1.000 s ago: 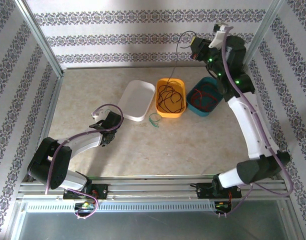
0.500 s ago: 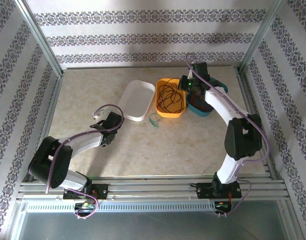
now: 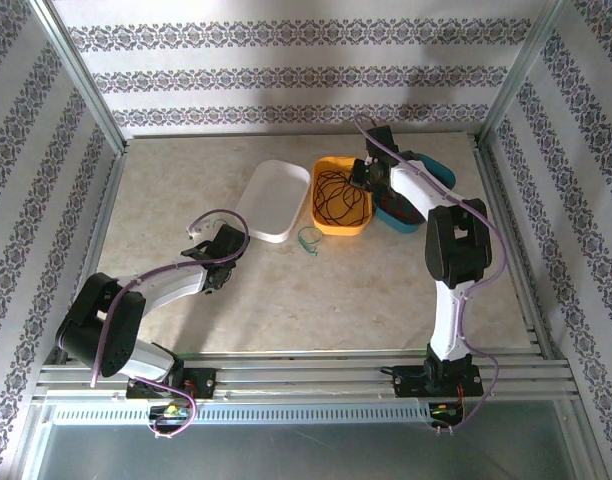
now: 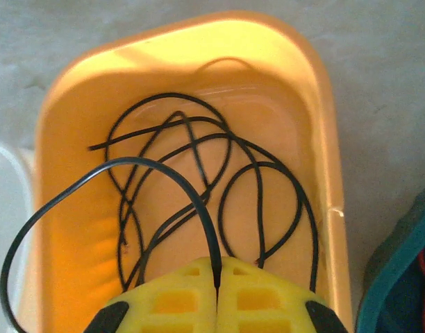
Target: Untangle the cables
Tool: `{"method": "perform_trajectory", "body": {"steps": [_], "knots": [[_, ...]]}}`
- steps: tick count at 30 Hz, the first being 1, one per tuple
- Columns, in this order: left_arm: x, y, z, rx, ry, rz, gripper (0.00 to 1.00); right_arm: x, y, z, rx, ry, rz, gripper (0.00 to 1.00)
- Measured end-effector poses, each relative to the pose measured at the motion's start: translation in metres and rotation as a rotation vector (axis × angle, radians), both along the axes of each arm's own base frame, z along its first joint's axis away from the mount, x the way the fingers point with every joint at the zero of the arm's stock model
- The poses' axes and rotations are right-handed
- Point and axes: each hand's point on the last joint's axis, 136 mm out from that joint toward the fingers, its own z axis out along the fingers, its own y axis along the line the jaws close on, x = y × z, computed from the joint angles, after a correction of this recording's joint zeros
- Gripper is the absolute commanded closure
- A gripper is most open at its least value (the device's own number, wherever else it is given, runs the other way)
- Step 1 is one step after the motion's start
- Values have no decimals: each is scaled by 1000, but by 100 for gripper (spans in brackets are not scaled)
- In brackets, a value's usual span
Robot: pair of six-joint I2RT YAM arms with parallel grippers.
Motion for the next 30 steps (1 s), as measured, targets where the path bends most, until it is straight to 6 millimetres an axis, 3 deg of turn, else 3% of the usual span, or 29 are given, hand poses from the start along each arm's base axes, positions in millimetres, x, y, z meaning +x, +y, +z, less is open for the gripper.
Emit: {"method": "perform_trajectory", "body": {"steps": [4,8,13,14,17,20,22,25,30], "knots": [[2,-1,3,-3,-7,0,100,-3,-14,-4,-70,24,-55,100],[4,-2,3,-4,-8,-1,100,6,-21,6,-128,3,-85,100],[6,-3,2,-2,-1,-3,100,20,-12,7,-181,-10,-61,100],[6,-4,3,-2,-2,-5,100,21,-9,3,-186,-4,-52,94],[7,-5,4,0,-2,-14,100,14,-4,-8,-192,33,-26,62],[7,-9,3,-1,8,-38,100,7,0,-10,-185,33,2,49],[8,-12,2,-7,16,-60,100,-2,1,-6,-190,26,21,47],[9,-22,1,-29,28,-114,100,-15,2,20,-185,-28,35,46],[5,-59,9,-172,20,-319,100,-49,19,91,-126,-200,114,46]]}}
